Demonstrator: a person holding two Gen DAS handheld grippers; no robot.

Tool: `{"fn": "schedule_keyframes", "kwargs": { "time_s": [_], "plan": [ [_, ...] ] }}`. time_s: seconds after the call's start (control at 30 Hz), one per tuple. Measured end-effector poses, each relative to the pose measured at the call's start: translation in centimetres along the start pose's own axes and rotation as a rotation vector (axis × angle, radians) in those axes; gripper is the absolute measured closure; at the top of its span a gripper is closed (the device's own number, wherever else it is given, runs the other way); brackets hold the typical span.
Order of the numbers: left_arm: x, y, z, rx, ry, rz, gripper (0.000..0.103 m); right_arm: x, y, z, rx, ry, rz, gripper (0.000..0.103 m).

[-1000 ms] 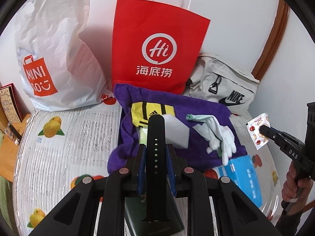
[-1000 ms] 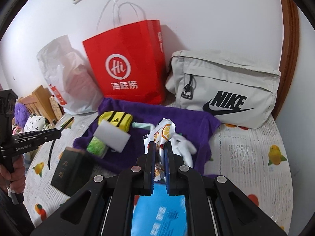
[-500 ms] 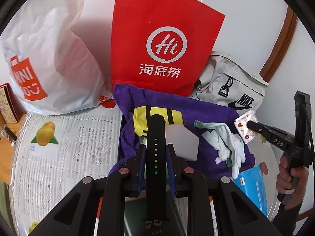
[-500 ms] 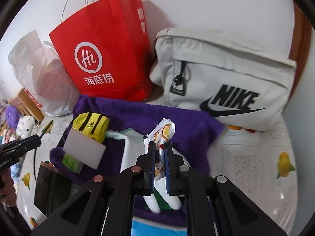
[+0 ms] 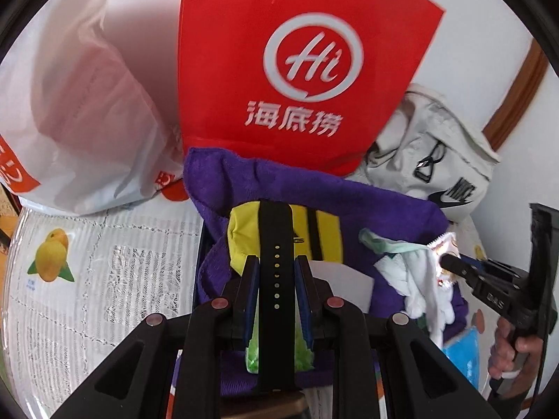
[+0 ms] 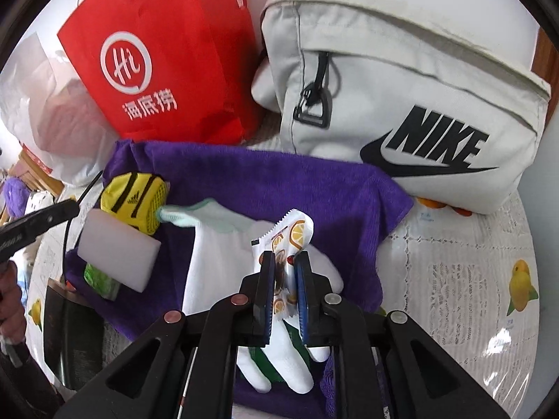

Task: Organize soft objects

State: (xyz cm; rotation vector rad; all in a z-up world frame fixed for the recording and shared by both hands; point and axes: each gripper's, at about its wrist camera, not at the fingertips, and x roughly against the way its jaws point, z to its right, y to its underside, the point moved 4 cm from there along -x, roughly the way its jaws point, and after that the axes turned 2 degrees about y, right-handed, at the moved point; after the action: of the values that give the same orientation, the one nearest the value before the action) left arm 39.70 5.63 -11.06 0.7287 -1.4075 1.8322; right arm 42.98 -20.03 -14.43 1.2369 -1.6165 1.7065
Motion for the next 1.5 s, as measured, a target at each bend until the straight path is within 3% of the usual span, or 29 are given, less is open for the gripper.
{"fn": "schedule_keyframes", "kwargs": {
  "time_s": [0.17,0.23,0.33,0.47,0.6,0.93,1.07,1.13,1.2,1.5],
  "plan": [
    [-1.6,0.3,-0.4,0.015,0.007,-0.022,0.083,-0.2,0.2,-0.2,0.027,-0.005,-0.004,0.086],
    [-2.1,0.3,-0.4,0.01,0.006,-0.035,0.083,-0.3,0.2,0.0,0.025,-0.011,-0.002,0.082],
    [-2.4,0.3,-0.5,0.01,0.002,-0.037,0.083,-0.7,0.4,0.2,0.014,-0.027,-0.008,0.063],
    [-2.5,0.3,-0.8,0.014,0.011,-0.044,0.083,-1.0,0.5,0.4,0.017,-0.012,-0.015,0.059],
    [-2.2,0.3,-1.2,0.032,0.012,-0.056,0.066,-0.6,0.4,0.0,0.022,0.001,-0.006,0.051],
    [2.2,0.9,0.0,-0.038,-0.033,-0.001,0.041,3.4,1.1,-1.3,0.081,0.121,0.061,0.032],
    [4.6,2.4,0.9,-0.056,-0.048,0.011,0.038,6.0,2.2,-2.3,0.079,0.122,0.092,0.029],
    [6.1,3.2,1.4,-0.055,-0.057,0.023,0.029,7.5,2.9,-3.1,0.083,0.128,0.107,0.026],
    [7.8,4.2,2.0,-0.058,-0.065,0.035,0.026,8.7,3.6,-3.9,0.079,0.123,0.122,0.02],
    [14.0,9.2,3.8,-0.086,-0.113,0.074,0.008,14.8,8.6,-6.4,0.022,0.037,0.127,0.018]
  ]
}}
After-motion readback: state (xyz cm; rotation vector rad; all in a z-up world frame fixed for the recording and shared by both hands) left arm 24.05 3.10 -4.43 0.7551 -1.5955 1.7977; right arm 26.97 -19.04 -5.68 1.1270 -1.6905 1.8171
